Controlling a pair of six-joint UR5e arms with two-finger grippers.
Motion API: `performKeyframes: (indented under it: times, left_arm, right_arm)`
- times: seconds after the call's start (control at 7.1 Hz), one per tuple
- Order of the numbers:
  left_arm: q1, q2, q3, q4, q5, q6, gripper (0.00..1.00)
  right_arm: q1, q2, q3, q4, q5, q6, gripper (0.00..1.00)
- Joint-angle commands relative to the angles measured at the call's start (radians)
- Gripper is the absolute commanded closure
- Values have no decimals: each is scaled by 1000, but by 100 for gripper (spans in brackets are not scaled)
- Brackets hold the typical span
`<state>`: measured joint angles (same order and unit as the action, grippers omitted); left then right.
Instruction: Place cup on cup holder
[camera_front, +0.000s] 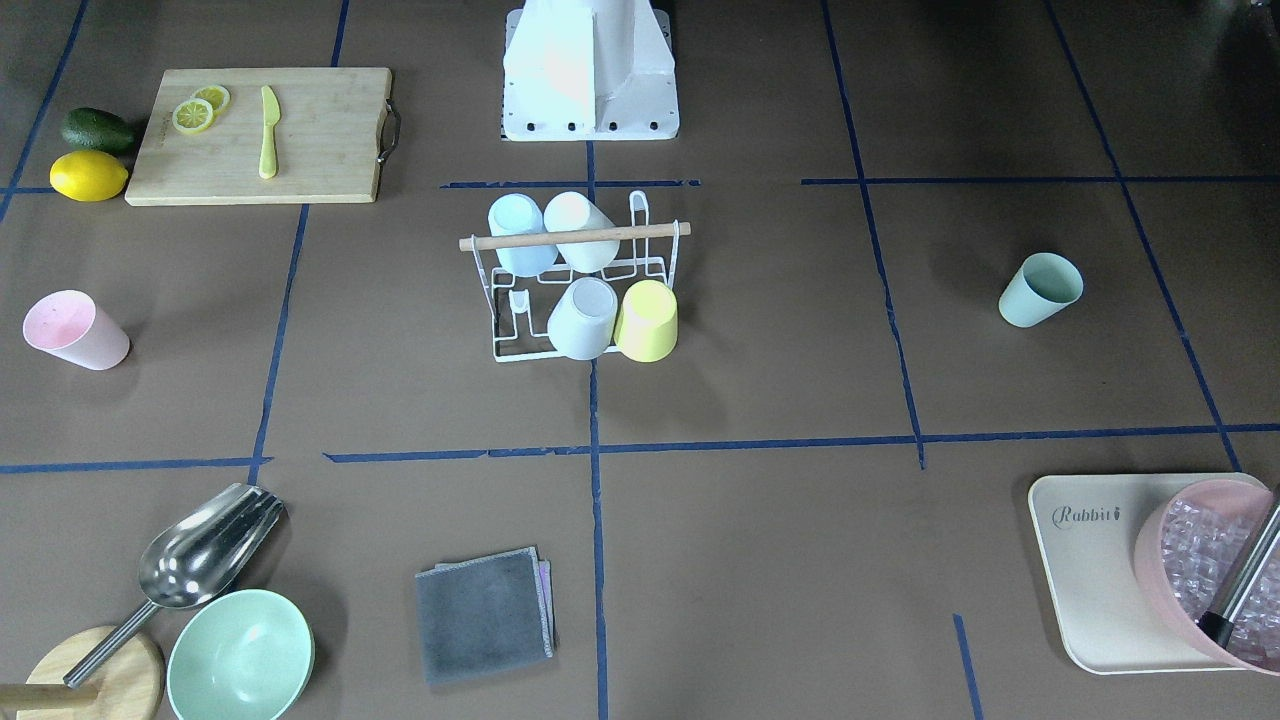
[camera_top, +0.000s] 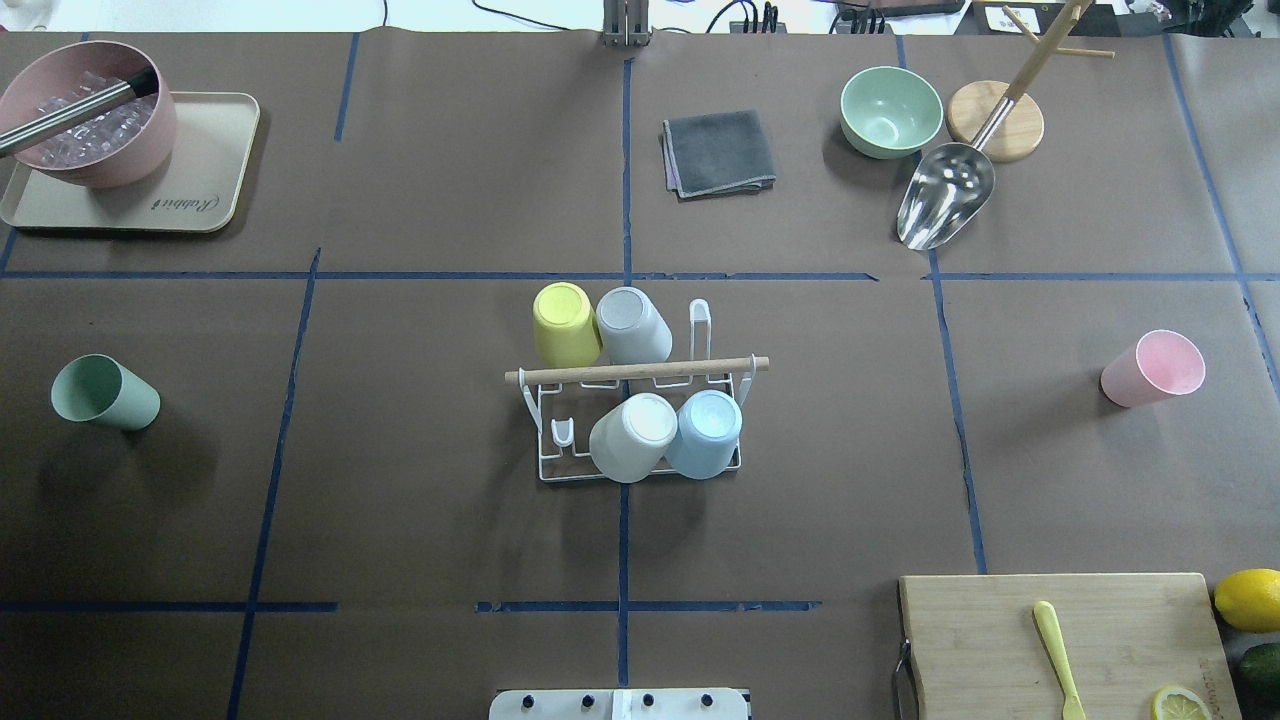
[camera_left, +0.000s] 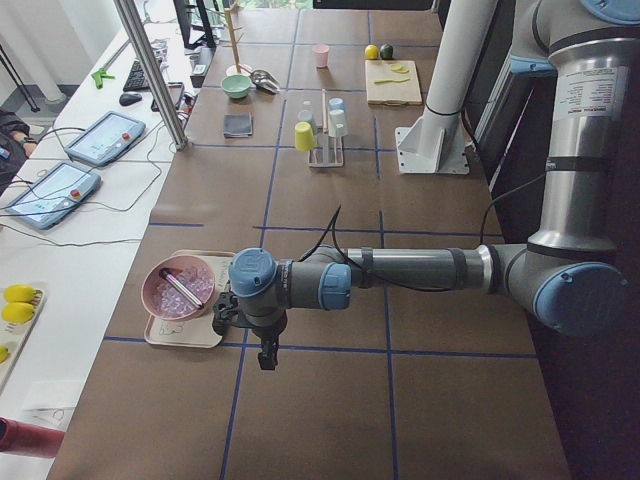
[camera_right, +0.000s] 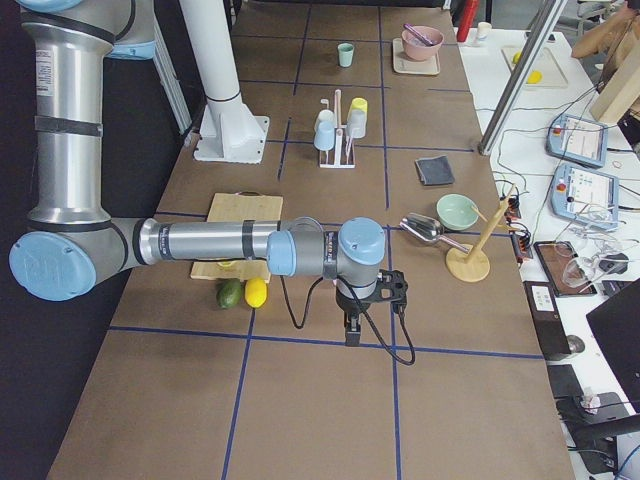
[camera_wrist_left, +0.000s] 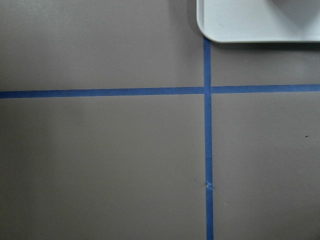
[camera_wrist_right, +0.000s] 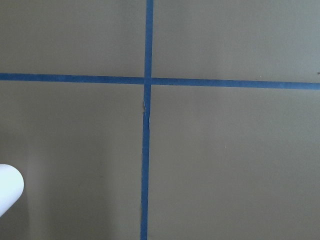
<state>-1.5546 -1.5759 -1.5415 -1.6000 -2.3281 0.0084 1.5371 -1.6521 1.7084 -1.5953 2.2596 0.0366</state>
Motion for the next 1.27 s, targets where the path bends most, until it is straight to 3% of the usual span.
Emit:
performKeyframes:
  times: [0.0, 1.13]
  left_arm:
    - [1, -3, 1, 0, 3, 1, 0]
    - [1, -6, -6, 15, 1, 2, 0]
  right_arm:
    - [0, 0, -74, 2, 3, 0, 0]
    - [-2, 28, -75, 71, 15, 3, 0]
